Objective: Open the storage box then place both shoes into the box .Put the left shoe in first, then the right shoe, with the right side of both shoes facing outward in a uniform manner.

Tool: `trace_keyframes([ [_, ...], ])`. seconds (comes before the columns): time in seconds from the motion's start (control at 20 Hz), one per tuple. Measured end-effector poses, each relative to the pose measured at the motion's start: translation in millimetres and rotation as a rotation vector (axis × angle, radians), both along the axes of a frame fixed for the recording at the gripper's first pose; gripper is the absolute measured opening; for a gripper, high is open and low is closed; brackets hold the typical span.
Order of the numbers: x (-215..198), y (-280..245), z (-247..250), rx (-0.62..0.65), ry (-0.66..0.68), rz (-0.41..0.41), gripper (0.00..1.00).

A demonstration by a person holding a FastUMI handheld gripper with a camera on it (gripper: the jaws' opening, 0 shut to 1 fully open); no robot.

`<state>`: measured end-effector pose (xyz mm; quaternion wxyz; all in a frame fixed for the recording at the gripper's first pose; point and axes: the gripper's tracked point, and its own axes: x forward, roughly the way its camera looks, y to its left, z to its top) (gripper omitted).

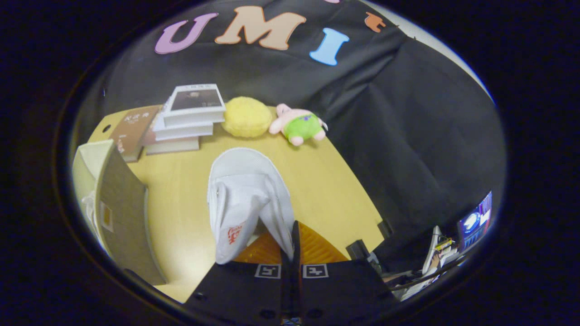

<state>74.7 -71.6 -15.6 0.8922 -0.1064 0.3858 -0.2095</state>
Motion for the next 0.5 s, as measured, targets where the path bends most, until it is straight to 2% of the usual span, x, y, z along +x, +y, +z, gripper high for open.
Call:
trace_keyframes([
  [0.3,18,79,89,-0.019,-0.139,0.135,0.03],
  [0.5,13,149,113,0.061,-0.193,0.234,0.04],
])
